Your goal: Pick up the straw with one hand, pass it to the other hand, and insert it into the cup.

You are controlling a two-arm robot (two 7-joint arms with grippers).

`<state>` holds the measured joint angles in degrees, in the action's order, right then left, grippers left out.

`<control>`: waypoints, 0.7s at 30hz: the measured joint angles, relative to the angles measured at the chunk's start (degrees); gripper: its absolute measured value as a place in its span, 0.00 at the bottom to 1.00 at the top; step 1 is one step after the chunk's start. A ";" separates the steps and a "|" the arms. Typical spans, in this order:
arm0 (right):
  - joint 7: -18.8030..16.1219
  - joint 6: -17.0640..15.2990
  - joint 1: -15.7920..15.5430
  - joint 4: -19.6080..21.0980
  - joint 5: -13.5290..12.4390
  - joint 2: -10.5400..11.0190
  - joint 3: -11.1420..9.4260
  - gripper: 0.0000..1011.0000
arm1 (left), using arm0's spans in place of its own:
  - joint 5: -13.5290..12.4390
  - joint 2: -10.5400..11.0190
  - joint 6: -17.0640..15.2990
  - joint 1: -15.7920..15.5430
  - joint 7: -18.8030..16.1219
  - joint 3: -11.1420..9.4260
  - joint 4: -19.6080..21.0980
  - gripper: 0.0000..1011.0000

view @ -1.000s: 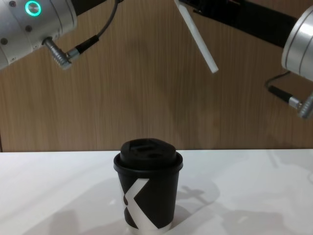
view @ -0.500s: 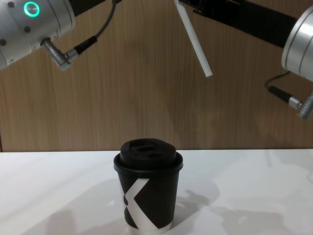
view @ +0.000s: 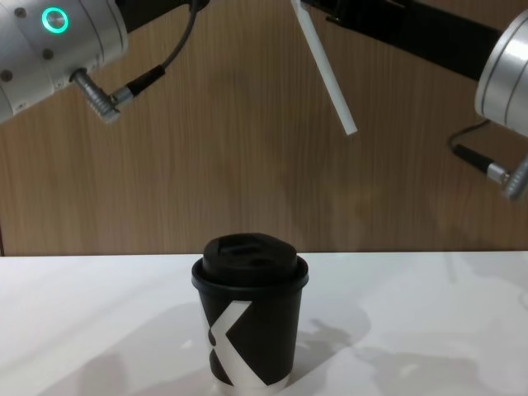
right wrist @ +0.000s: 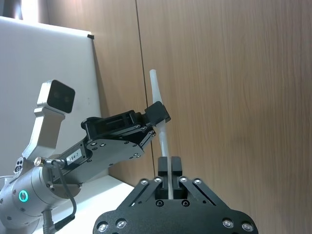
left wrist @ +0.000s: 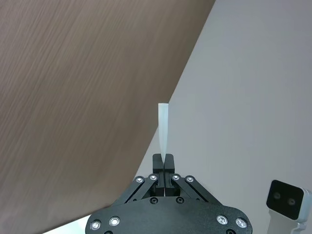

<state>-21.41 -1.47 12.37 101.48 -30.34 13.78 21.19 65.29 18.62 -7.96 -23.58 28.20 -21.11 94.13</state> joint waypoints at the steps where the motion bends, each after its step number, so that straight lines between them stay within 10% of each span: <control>1: 0.00 0.00 0.00 0.00 0.00 0.00 0.00 0.08 | 0.04 0.04 0.06 0.04 -0.10 -0.04 0.05 0.01; 21: 0.00 0.01 0.00 0.00 0.00 0.00 0.01 0.64 | -2.58 1.98 2.75 0.58 -2.22 -0.79 1.69 0.01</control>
<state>-21.41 -1.46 12.37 101.48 -30.34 13.78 21.19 62.72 20.60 -5.20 -22.99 25.98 -21.90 95.82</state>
